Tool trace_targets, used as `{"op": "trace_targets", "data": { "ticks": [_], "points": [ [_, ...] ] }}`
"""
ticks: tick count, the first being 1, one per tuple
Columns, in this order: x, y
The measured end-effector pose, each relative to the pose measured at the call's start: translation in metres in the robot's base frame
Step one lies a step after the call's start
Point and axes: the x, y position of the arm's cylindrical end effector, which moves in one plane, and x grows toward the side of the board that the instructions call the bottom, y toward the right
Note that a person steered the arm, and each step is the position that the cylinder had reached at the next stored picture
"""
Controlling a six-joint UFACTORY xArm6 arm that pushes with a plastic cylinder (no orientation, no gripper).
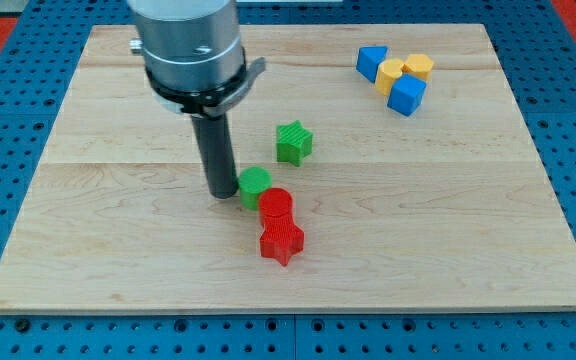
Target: Push green circle a bit right
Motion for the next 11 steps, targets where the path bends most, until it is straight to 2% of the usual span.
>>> {"op": "trace_targets", "data": {
  "ticks": [3, 5, 7, 11],
  "points": [
    [-0.009, -0.005],
    [-0.009, 0.018],
    [-0.009, 0.013],
    [-0.010, 0.038]
  ]
}}
